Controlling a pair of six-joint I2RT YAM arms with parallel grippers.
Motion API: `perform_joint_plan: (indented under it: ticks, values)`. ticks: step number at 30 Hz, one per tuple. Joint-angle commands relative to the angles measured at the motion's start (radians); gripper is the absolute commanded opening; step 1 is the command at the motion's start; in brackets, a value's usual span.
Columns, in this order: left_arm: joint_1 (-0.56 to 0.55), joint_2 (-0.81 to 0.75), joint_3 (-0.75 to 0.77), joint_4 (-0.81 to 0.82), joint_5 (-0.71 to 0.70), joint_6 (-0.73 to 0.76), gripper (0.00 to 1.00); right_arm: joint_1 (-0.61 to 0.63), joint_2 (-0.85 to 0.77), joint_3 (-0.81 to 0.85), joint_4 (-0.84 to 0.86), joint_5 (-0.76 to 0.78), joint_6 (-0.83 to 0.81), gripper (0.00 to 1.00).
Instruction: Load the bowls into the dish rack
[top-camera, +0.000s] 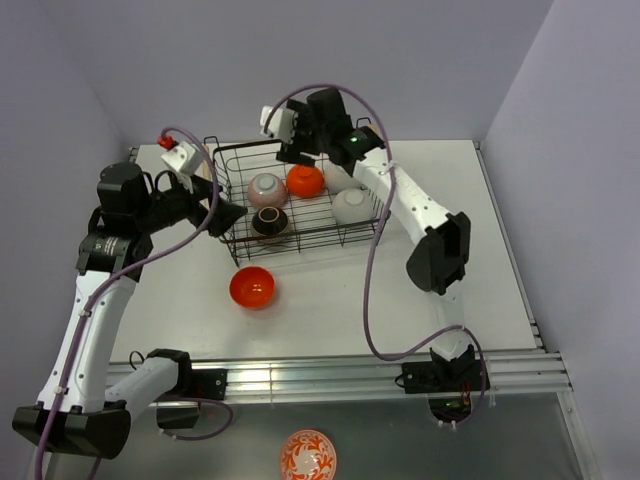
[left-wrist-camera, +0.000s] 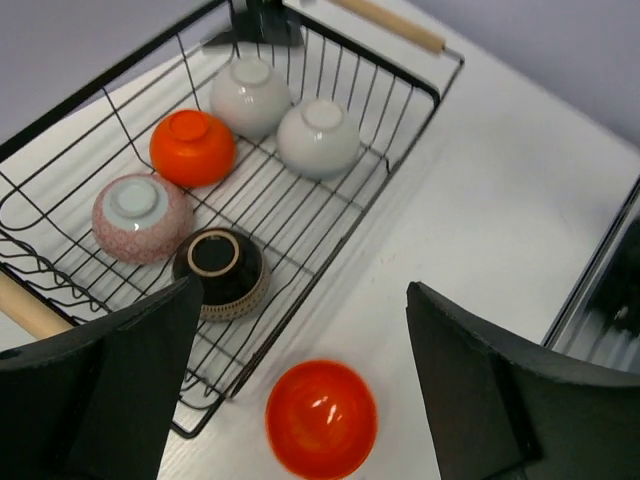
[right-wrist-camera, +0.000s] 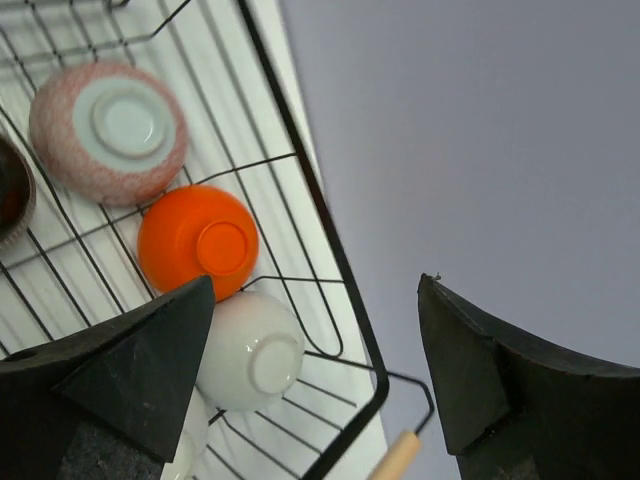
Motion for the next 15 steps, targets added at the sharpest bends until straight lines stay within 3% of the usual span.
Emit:
perform_joint_plan:
  ticks: [1, 3, 5, 7, 12, 15]
  values:
    - [0.004, -0.047, -0.029, -0.183, 0.129, 0.376, 0.88, -0.046, -0.143, 0.046, 0.028, -0.05, 0.206, 0.9]
    - [0.004, -0.072, -0.047, -0.293, 0.185, 0.525, 0.88, -0.061, -0.201, 0.046, -0.003, -0.082, 0.273, 0.92]
    - [0.001, -0.081, -0.061, -0.521, 0.186, 0.738, 0.86, -0.086, -0.268, 0.025, -0.046, -0.114, 0.413, 0.93]
    - [-0.007, -0.077, -0.07, -0.601, 0.154, 0.879, 0.86, -0.112, -0.314, -0.004, -0.088, -0.143, 0.477, 0.94]
    - [-0.123, -0.043, -0.148, -0.703, 0.0, 1.026, 0.83, -0.167, -0.492, -0.17, -0.132, -0.235, 0.646, 1.0]
    - [-0.241, -0.047, -0.254, -0.633, -0.138, 1.026, 0.82, -0.209, -0.577, -0.256, -0.161, -0.306, 0.728, 1.0]
